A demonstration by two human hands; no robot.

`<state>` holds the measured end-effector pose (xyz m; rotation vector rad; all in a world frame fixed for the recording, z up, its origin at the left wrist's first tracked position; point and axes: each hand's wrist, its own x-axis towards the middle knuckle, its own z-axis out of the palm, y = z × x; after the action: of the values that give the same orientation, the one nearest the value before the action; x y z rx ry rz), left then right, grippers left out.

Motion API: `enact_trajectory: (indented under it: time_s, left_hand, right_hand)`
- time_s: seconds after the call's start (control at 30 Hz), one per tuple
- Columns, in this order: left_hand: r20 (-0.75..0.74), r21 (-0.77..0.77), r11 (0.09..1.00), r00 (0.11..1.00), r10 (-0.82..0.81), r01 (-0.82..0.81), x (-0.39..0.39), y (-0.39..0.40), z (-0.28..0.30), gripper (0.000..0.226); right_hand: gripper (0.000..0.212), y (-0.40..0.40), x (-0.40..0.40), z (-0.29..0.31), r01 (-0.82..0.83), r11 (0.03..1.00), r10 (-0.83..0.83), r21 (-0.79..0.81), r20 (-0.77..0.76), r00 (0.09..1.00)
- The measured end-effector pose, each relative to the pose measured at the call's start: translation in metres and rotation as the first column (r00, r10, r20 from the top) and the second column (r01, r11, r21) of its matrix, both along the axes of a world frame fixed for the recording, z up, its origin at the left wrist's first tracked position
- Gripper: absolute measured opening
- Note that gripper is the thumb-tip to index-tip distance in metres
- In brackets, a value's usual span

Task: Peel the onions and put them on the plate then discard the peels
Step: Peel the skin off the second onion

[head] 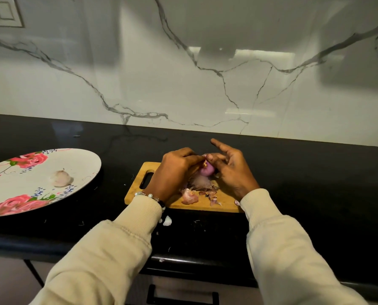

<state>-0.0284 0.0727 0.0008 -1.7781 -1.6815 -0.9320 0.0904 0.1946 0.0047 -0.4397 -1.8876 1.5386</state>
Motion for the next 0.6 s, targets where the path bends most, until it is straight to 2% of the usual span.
enact_trajectory:
  time_s: [0.4, 0.6]
  left_hand:
    - [0.016, 0.056, 0.998, 1.0, -0.015, 0.014, 0.0044, -0.0016, 0.0035, 0.032]
    - [-0.082, 0.103, 0.993, 0.994, 0.067, -0.058, 0.0054, 0.0008, 0.0021, 0.033]
  right_hand:
    - [0.062, -0.002, 0.0016, 0.0018, -0.043, 0.986, 0.026, -0.161, -0.104, 0.994]
    - [0.061, -0.0053, 0.0035, 0.0059, -0.062, 0.988, 0.045, -0.139, -0.119, 0.992]
